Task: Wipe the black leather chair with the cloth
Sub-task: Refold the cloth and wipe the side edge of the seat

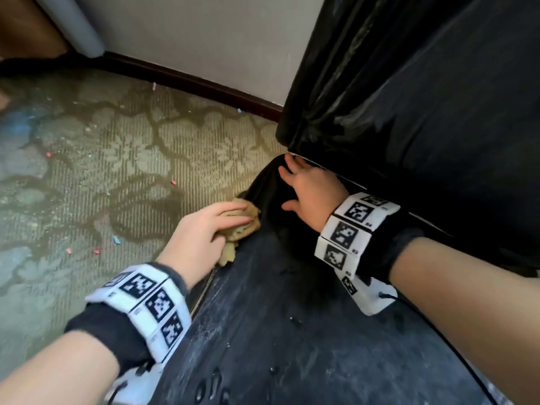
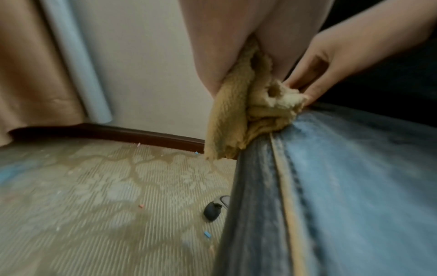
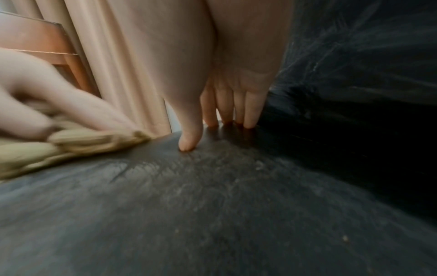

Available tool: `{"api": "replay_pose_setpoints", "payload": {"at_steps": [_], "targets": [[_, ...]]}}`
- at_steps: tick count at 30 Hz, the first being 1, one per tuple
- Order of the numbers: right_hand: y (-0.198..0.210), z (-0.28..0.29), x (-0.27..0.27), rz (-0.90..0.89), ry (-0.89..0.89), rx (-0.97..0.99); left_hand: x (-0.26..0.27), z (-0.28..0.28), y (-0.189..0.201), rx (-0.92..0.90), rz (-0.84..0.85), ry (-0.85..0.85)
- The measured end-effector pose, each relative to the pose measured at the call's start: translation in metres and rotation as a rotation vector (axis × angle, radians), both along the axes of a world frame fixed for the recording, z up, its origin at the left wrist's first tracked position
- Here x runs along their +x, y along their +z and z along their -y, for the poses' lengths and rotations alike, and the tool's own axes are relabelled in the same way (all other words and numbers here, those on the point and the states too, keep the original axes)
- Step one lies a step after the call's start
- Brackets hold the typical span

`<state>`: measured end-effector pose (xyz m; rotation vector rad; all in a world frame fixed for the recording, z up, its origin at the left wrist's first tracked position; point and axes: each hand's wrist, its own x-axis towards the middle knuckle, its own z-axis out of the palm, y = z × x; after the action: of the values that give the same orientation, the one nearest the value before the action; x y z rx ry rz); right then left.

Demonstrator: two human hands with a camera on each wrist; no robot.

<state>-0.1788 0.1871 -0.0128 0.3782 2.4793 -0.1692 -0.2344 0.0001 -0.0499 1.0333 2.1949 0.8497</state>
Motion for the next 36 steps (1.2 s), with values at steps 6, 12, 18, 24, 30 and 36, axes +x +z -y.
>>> {"api": "replay_pose_setpoints", "payload": {"at_steps": [6, 12, 18, 24, 30, 36], "targets": [[-0.003, 0.000, 0.004, -0.028, -0.015, -0.002, -0.025, -0.065, 0.002, -0.013, -0.083, -0.040], [0.000, 0.001, 0.003, -0.004, -0.015, -0.013, -0.010, -0.007, -0.002, -0.024, -0.078, -0.113], [-0.002, 0.002, 0.000, 0.020, -0.020, 0.005, -0.009, 0.002, -0.002, -0.091, -0.040, -0.114], [-0.002, 0.009, 0.002, 0.021, -0.039, 0.040, -0.021, -0.020, -0.009, -0.081, -0.056, -0.137], [0.002, 0.051, 0.012, -0.023, 0.046, -0.066, 0.013, 0.060, -0.008, -0.051, 0.019, -0.122], [-0.001, 0.073, 0.024, 0.032, 0.125, -0.139, -0.020, 0.048, -0.009, -0.032, 0.006, 0.165]]}}
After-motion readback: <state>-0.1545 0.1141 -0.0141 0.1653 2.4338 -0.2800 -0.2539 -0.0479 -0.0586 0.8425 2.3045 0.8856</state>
